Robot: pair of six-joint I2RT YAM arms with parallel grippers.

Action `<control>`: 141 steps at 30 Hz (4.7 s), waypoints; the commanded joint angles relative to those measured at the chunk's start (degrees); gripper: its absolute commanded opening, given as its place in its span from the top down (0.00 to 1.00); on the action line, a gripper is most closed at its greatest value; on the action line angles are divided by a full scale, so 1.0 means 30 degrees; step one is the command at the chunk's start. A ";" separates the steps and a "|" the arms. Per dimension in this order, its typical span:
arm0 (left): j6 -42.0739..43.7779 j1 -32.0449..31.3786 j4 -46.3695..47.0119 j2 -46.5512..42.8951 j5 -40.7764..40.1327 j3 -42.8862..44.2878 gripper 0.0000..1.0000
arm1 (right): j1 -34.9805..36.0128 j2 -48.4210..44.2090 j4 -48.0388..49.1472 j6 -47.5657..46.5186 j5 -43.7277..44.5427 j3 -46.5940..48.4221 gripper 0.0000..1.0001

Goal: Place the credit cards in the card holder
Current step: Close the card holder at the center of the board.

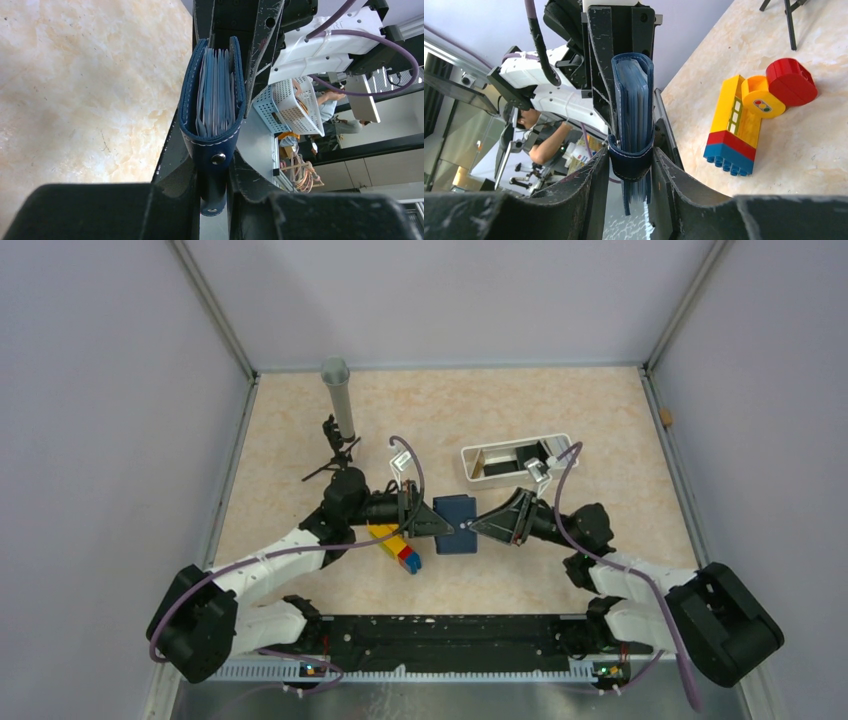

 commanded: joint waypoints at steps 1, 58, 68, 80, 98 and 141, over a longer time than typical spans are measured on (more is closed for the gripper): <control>0.0598 0.0146 -0.0680 0.0046 -0.0344 -0.0543 1.00 | 0.0428 0.0329 0.3940 0.0663 -0.1496 0.1281 0.65; 0.1308 -0.0356 -0.7529 0.5114 -0.5835 0.2574 1.00 | 0.2570 0.1549 -0.9218 -0.6667 0.3070 0.4027 0.41; 0.2354 -0.0879 -1.1668 0.6267 -0.8494 0.3976 1.00 | 0.2593 0.1622 -1.4436 -0.7370 0.7488 0.4237 0.30; 0.3779 -0.1866 -1.7524 0.7982 -1.1730 0.7416 1.00 | 0.3147 0.2968 -1.5966 -0.6832 0.9484 0.4593 0.41; 0.4313 -0.2711 -2.1792 1.0356 -1.3305 1.0611 1.00 | 0.6030 0.6146 -1.8712 -0.6322 1.4278 0.7726 0.59; 0.4499 -0.2725 -2.1999 1.0702 -1.3452 1.0756 1.00 | 0.6679 0.6009 -2.0577 -0.6437 1.5952 0.8608 0.90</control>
